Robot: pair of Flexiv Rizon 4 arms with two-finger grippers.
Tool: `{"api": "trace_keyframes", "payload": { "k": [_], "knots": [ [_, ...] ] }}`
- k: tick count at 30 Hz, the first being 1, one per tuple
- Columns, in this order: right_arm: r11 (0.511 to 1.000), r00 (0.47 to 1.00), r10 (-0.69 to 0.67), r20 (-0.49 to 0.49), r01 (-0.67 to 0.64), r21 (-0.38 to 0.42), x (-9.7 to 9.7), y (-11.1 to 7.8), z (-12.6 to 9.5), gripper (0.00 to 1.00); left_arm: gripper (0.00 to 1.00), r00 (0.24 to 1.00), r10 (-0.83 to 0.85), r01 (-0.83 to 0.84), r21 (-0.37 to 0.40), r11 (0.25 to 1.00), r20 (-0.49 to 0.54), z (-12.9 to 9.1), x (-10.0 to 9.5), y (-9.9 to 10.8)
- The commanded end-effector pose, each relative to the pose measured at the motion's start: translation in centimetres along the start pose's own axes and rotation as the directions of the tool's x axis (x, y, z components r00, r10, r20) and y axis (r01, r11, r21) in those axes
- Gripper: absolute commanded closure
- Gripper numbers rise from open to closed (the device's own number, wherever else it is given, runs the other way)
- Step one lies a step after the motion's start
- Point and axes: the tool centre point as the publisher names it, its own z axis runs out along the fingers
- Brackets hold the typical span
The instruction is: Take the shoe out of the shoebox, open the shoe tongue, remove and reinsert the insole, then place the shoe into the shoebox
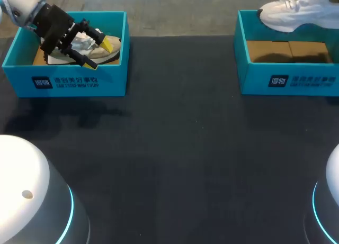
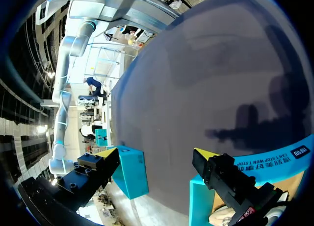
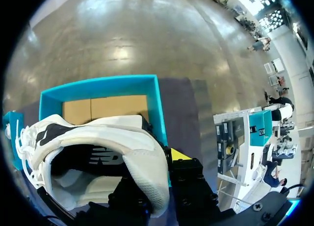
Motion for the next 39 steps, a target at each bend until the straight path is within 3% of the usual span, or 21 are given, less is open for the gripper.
{"api": "trace_keyframes", "payload": {
  "k": [1,39],
  "knots": [
    [1.0,1.0,0.005,0.008,-0.005,-0.009,0.6,-0.6,1.3,1.0,0.0,1.0,0.001,-0.001,0.002,1.0,-0.003,-0.1,0.0,0.0],
    [0.999,0.999,0.027,0.024,-0.028,0.027,3.4,-1.4,8.2,1.0,0.0,1.0,0.001,-0.001,0.002,1.0,-0.003,-0.1,0.0,0.0]
  ]
}}
